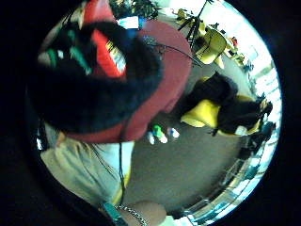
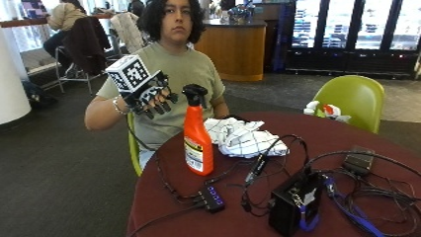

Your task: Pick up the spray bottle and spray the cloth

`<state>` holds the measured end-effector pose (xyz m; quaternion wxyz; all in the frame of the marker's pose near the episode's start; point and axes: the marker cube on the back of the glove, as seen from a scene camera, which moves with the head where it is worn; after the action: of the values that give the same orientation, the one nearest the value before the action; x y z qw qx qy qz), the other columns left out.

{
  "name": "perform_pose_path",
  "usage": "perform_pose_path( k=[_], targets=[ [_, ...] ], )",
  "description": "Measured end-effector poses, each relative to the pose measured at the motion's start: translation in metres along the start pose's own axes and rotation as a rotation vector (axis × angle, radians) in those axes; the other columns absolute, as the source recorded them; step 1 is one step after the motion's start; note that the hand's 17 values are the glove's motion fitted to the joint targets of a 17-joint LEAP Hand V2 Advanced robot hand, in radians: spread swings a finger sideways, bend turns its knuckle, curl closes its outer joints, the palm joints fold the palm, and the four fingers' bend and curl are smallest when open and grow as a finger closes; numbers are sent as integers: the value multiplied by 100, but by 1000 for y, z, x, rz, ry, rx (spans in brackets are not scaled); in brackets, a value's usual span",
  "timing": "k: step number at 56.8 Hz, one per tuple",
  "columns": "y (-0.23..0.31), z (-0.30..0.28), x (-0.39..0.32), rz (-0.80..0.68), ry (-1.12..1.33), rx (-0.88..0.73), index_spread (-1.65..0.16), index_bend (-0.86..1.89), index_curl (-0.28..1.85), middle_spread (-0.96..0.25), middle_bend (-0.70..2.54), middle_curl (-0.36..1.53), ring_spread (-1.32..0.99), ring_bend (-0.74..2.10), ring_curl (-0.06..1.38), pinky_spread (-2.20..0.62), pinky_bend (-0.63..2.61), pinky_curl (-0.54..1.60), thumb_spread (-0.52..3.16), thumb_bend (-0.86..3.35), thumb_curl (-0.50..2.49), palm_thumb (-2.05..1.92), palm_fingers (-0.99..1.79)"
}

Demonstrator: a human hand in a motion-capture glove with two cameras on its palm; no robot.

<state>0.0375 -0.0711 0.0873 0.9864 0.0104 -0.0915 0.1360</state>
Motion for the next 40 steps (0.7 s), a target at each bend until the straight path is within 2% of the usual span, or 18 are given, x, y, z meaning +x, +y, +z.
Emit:
perform_pose_path(
  k=[7, 16, 23, 40],
  targets=[
    [44, -8, -5, -57, 99, -14, -31, 23, 41, 1, 28, 48, -4, 48, 44, 8, 61, 42, 126, -4, 46, 63, 39],
    [87, -17, -10, -94, 218, -2, -37, 16, 36, 2, 18, 41, -2, 39, 37, 19, 52, 36, 123, -3, 43, 56, 34],
    [119, -19, -13, -69, 318, -22, -39, 14, 33, 1, 17, 38, -1, 37, 36, 22, 50, 35, 121, -3, 41, 53, 31],
    [129, -23, -9, -18, 325, 3, -40, 16, 30, -1, 16, 32, -2, 36, 34, 24, 48, 35, 115, -2, 38, 50, 28]
  ],
)
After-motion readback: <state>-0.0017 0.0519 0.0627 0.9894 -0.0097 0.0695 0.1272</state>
